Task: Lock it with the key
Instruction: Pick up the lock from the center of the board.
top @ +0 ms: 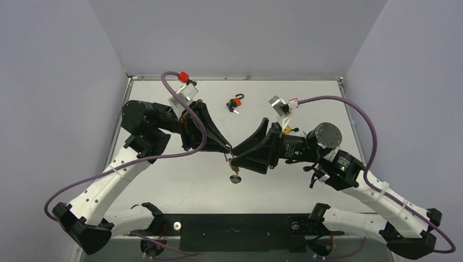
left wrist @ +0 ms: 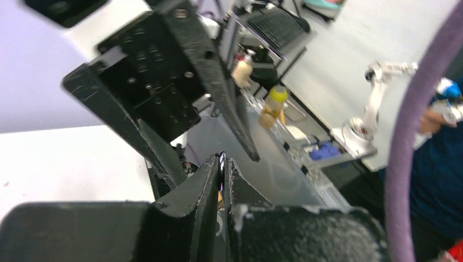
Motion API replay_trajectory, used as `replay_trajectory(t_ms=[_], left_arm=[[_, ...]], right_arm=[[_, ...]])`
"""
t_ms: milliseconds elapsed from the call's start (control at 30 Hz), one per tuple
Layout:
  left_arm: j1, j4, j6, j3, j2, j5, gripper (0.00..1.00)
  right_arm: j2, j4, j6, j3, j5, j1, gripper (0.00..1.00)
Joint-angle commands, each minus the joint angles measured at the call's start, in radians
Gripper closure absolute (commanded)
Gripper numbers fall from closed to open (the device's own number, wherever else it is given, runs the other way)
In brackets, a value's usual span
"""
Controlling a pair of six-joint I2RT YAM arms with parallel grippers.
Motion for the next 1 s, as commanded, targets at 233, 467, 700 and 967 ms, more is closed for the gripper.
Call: replay_trajectory(t_ms=[233, 467, 700, 967], left_arm=[[0.027, -0.778, 0.371, 0.212, -0.073, -0.663, 1.0], [-0.014, -0.849, 0.344, 0.259, -0.094, -0.954, 1.0], [-0.106, -0.916, 0.391, 0.343, -0.074, -1.096, 1.0], [-0.137, -0.932, 0.393, 0.398, -0.057, -1.146, 1.0]], right_arm=[[-0.192, -0.129, -0.355, -0.078, 0.77, 0.007, 0.19], [-0.107, 0.045, -0.526, -0.079, 0.855, 0.018, 0.19], [-0.017, 0.194, -0.639, -0.038, 0.787, 0.02, 0.19], [0.009, 0.215, -0.635, -0.027, 0.696, 0.024, 0.26]])
